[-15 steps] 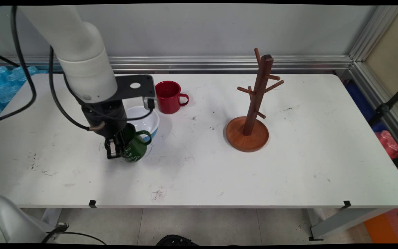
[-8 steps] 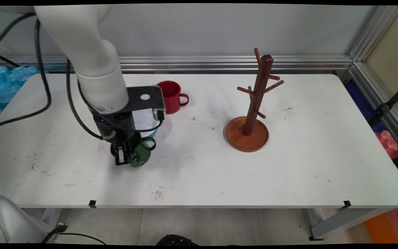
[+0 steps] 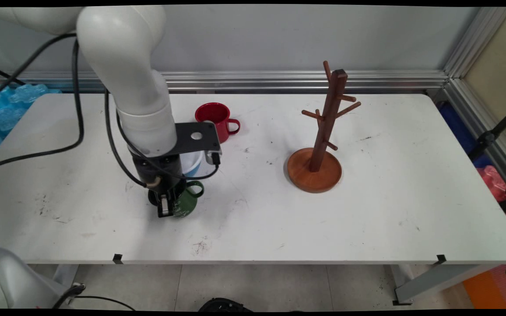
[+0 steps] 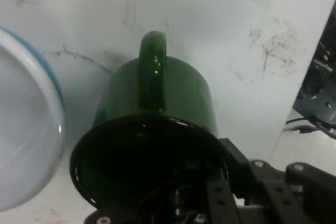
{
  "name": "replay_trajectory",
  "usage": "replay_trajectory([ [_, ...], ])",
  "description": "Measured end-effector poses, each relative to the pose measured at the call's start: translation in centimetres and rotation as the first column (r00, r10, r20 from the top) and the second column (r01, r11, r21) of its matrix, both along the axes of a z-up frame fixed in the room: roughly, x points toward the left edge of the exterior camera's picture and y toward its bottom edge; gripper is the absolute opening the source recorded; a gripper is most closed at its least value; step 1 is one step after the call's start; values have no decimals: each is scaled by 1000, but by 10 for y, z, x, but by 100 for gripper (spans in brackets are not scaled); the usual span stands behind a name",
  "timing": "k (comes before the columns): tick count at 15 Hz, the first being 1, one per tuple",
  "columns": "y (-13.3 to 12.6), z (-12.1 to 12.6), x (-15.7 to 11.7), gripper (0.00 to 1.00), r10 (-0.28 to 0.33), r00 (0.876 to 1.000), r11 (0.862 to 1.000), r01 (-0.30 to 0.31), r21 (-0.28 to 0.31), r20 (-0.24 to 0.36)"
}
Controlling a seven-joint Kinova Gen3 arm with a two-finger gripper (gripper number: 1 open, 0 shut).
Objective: Place the picked object on the table
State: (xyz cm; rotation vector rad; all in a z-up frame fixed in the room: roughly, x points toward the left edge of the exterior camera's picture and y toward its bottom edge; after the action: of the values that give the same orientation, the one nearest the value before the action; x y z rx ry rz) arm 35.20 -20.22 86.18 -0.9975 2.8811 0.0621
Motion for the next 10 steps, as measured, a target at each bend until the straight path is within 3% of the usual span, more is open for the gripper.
replay_trajectory([
  [10,-7,-20,-14,0,5,1000,1000,-5,1,26],
])
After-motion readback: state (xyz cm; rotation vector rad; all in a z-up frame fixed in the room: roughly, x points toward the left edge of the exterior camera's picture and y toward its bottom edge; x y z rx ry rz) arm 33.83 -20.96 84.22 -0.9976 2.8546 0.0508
